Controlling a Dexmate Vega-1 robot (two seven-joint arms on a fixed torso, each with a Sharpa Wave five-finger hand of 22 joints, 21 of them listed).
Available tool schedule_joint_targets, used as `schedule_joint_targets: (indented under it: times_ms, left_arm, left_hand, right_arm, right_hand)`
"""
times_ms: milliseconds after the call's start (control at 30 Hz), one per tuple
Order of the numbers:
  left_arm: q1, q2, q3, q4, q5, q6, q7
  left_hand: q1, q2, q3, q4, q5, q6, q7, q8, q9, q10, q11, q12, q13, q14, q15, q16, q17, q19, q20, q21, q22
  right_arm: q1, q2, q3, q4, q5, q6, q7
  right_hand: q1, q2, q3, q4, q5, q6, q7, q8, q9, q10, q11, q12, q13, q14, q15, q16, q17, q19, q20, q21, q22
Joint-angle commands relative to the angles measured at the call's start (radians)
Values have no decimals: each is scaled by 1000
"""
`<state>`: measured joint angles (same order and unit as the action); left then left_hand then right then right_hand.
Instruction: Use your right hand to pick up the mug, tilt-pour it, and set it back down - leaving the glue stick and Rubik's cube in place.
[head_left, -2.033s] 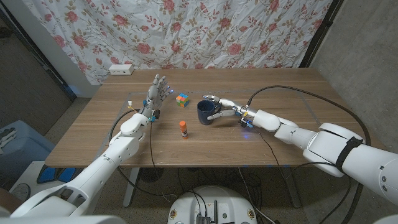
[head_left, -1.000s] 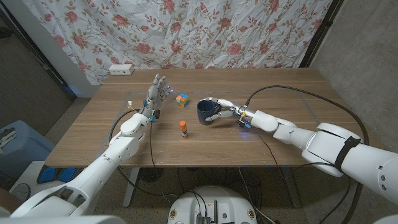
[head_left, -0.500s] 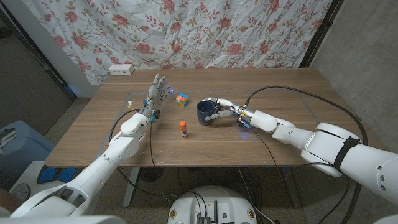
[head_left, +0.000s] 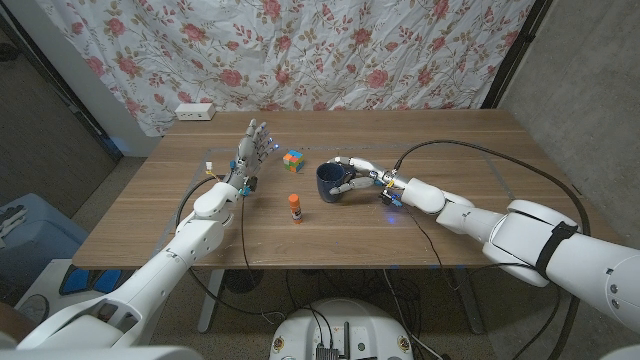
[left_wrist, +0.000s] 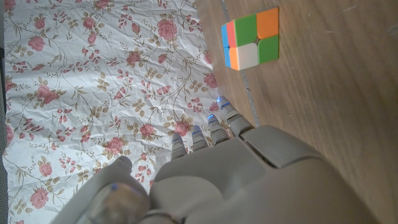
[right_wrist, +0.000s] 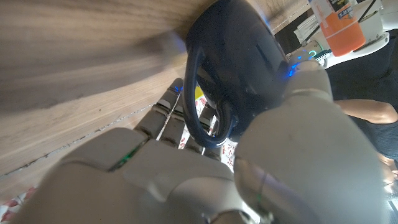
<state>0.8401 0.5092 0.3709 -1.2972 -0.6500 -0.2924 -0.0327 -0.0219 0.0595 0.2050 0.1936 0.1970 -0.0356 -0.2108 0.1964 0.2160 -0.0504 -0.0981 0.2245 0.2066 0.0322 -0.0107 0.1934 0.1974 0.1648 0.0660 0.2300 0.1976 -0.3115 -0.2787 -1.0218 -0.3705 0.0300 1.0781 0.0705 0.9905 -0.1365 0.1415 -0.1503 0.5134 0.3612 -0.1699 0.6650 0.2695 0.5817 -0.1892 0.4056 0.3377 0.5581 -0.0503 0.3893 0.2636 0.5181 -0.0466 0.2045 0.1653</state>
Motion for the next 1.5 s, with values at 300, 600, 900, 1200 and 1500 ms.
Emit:
schedule_joint_targets:
  times_ms: [300,600,900,1200,1500]
  left_arm:
    - [0,0,0,0,0,0,0]
    - [0,0,0,1,0,-1,0]
    - [-1,-1,0,2,0,-1,-1]
    - [0,-1,0,2,0,-1,-1]
    - [0,0,0,0,0,0,0]
  left_hand:
    - [-3,119,6,1,5,-2,-7,6,3,-3,-4,4,5,5,0,5,5,9,-1,6,4]
    - [-3,119,6,1,5,-2,-7,6,3,-3,-7,4,5,4,0,5,5,9,0,6,4]
    - [-3,119,6,1,5,-2,-7,6,3,-3,-3,4,5,5,0,5,5,9,0,6,4]
    - [-3,118,6,1,5,-1,-6,7,3,-3,-8,4,5,5,0,5,5,9,0,6,4]
    - [-3,118,6,1,5,-2,-5,6,3,-1,-7,5,5,5,0,5,5,9,0,7,4]
  right_arm:
    - [-17,10,33,1,36,1,10]
    - [-28,20,70,1,70,6,53]
    - [-36,28,102,1,86,32,77]
    - [-39,26,130,-1,90,67,98]
    - [-45,20,164,-3,116,95,148]
  right_hand:
    - [73,43,16,2,-25,92,-25,71,20,109,-14,33,29,92,-181,15,20,25,-92,-6,5]
    - [82,55,14,9,-47,131,-22,106,26,156,-14,42,42,140,-183,30,36,31,-96,-7,6]
    - [87,67,14,12,-61,151,-19,123,28,183,-14,47,50,157,-184,33,45,41,-102,-5,6]
    - [87,72,11,15,-71,161,-17,133,29,196,-13,47,55,162,-183,32,48,45,-106,-5,7]
    - [88,79,10,17,-82,173,-18,143,30,212,-13,48,59,168,-185,31,53,51,-106,-3,7]
